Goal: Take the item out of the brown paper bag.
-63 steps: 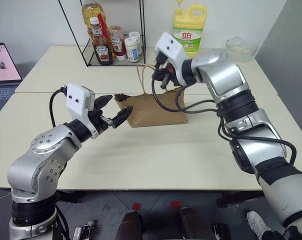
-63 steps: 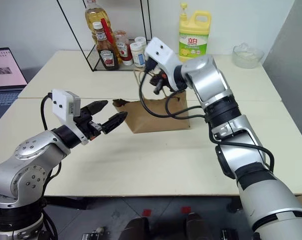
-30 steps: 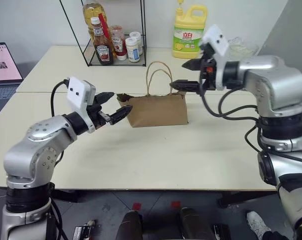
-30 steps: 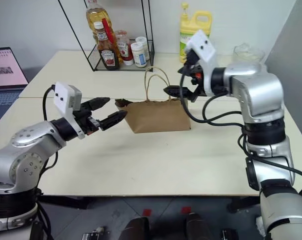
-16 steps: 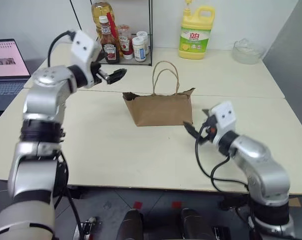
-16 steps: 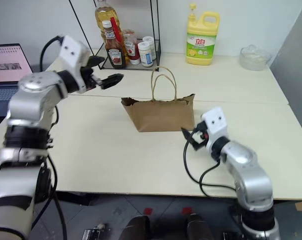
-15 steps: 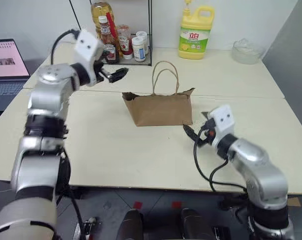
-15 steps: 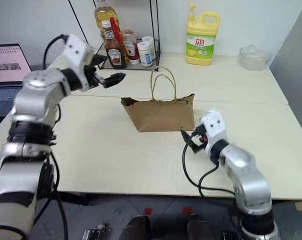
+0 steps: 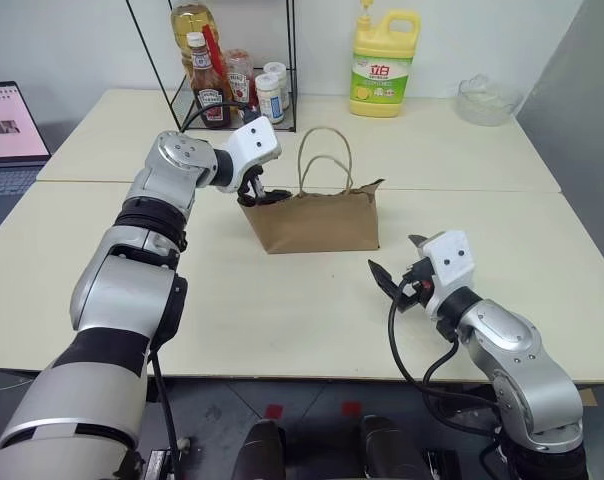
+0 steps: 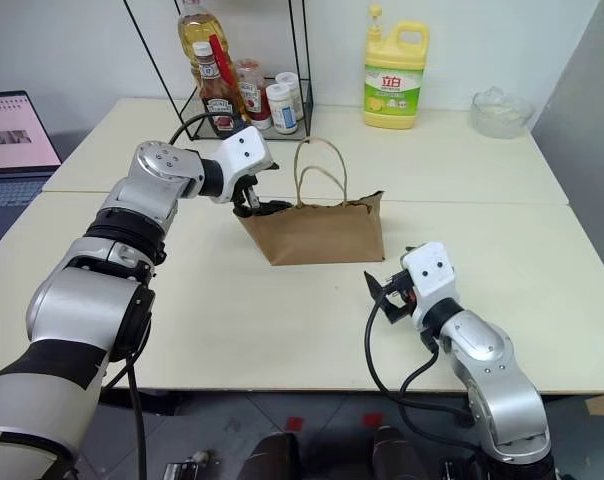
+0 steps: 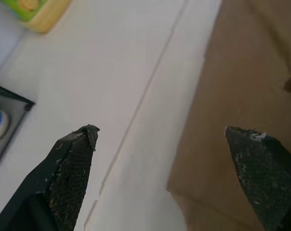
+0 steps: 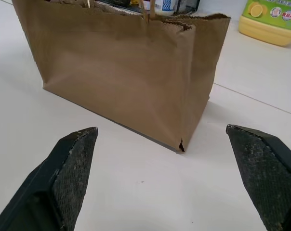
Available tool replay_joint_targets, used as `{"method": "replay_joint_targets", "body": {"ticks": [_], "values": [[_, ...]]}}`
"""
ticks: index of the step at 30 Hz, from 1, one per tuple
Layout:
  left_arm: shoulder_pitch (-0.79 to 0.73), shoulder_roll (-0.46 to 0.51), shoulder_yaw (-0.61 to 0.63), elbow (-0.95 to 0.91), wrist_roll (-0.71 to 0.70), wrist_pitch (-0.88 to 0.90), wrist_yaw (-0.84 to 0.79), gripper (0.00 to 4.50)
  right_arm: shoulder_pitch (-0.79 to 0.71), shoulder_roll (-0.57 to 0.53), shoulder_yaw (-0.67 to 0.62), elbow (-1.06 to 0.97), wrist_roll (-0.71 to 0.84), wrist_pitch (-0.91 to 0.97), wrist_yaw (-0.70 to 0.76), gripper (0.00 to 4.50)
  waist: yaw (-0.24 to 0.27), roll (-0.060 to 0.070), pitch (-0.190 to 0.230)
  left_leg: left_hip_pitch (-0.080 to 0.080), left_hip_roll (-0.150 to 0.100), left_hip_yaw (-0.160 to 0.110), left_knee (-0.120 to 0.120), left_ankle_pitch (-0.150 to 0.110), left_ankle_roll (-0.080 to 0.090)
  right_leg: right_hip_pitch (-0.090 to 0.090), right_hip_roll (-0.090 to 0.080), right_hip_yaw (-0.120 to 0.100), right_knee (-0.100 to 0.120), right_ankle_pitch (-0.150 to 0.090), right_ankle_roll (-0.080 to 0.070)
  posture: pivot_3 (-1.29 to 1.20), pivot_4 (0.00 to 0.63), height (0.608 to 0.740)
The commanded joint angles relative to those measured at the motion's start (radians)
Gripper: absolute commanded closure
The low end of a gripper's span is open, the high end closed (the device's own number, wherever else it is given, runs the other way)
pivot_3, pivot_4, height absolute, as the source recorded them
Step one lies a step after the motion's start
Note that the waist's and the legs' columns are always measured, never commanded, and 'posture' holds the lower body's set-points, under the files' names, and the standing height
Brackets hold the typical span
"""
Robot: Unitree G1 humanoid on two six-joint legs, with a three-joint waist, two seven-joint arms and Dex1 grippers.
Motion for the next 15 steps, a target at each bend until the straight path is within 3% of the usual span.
{"method": "replay_joint_targets", "body": {"ticks": [1,8,15], "values": [[0.005,0.009,0.013,-0.09,-0.025,0.006,-0.149,0.0,-0.019,0.01,-0.004,-0.012,0.025,-0.027,-0.004,0.02,0.0,0.0,0.0,0.0,0.0,0.0,0.0,0.0,0.0,0.0,0.0,0.0,0.0,0.0,0.0,0.0,0.15,0.74],[0.22,0.066,0.004,-0.509,-0.068,0.154,-0.296,0.0,-0.009,-0.021,0.018,0.024,0.055,-0.044,0.045,0.02,0.0,0.0,0.0,0.0,0.001,0.0,0.0,0.0,0.0,0.001,0.0,0.0,0.0,0.0,0.0,0.0,0.15,0.74],[0.467,0.109,0.007,-0.853,-0.074,0.307,-0.235,0.0,0.113,-0.099,-0.001,-0.017,0.093,-0.063,0.112,0.02,0.003,0.0,0.0,0.002,0.001,-0.001,0.001,0.0,0.0,0.005,0.0,0.0,0.0,0.0,0.0,0.0,0.15,0.74]]}}
